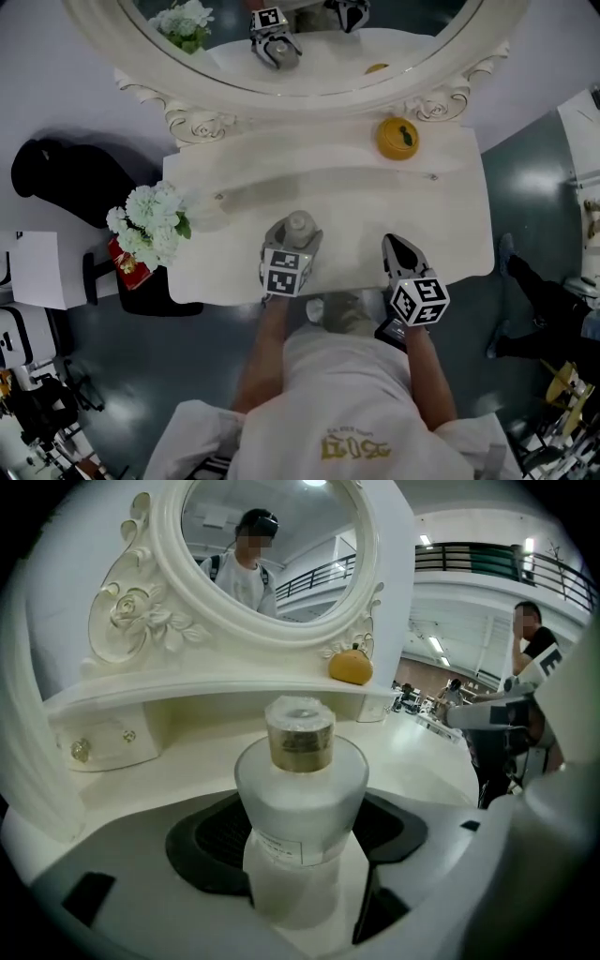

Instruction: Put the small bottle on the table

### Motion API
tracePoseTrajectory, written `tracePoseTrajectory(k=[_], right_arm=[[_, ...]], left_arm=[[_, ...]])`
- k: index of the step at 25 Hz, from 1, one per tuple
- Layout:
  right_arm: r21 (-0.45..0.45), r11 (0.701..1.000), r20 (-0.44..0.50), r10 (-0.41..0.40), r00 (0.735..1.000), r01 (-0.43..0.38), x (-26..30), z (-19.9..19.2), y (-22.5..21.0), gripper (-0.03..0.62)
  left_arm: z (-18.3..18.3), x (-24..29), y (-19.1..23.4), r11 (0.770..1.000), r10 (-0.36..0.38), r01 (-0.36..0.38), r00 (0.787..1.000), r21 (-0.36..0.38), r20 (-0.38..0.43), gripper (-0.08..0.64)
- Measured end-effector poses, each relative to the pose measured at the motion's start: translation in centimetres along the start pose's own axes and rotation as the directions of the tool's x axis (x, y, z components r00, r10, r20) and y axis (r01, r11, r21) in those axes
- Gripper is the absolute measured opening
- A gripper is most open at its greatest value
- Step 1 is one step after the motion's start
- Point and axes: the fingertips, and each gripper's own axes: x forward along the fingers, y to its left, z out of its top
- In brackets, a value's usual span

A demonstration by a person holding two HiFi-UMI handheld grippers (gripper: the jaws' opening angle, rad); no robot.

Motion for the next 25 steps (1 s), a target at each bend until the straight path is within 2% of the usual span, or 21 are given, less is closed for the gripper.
tracePoseTrajectory(k=[7,14,16,21,25], right_arm=[[0.000,1.000,-0.014,-0.016,1.000,0.016,0.8,0.1,-1.0,0.012],[-0.008,1.000,-0.019,-0.027,0.999,0.027,1.3,0.3,-1.5,0.012],[-0.016,1.000,-0.022,-0.023,0.999,0.023,1.4,0.4,-1.3,0.012],[-0.044,0.999,-0.018,-0.016,1.000,0.015,1.2,0.7,-0.6,0.012],[-0.058,0.998,0.000,-0.008,1.000,0.008,0.9,1.4,0.1,0.012]], left_arm=[[1.2,1.3,-0.2,1.000,-0.007,0.007,1.000,0.025,0.010,0.341],[1.1,2.2,0.0,0.986,0.042,-0.043,0.999,0.162,0.006,0.341],[0.9,2.2,0.0,0.982,0.050,-0.049,0.999,0.181,-0.001,0.341],[0.7,2.5,-0.2,0.987,0.033,-0.028,0.999,0.156,-0.029,0.348],[0.3,2.1,0.1,0.990,0.036,-0.029,0.998,0.135,-0.046,0.383]])
